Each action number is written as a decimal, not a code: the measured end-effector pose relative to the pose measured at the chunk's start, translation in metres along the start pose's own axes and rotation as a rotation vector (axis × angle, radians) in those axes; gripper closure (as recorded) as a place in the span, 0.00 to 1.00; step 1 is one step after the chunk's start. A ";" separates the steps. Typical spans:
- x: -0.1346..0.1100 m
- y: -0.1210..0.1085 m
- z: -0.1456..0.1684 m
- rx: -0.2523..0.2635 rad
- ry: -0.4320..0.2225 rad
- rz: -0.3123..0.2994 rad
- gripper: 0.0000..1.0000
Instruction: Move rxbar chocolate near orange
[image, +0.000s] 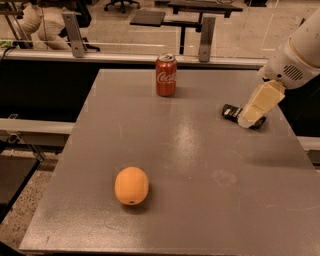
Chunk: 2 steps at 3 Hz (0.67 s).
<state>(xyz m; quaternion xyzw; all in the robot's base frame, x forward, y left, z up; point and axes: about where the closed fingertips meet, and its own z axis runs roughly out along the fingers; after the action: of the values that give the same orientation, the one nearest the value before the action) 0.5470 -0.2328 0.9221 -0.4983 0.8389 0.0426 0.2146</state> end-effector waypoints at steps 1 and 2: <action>0.009 -0.012 0.026 -0.032 -0.033 0.047 0.00; 0.017 -0.021 0.048 -0.056 -0.037 0.078 0.00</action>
Offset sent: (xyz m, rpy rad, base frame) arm 0.0378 -0.0198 -0.0708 0.1049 0.0789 -0.0679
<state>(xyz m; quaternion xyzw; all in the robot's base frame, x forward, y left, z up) 0.5727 -0.2436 0.8751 -0.4703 0.8520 0.0837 0.2143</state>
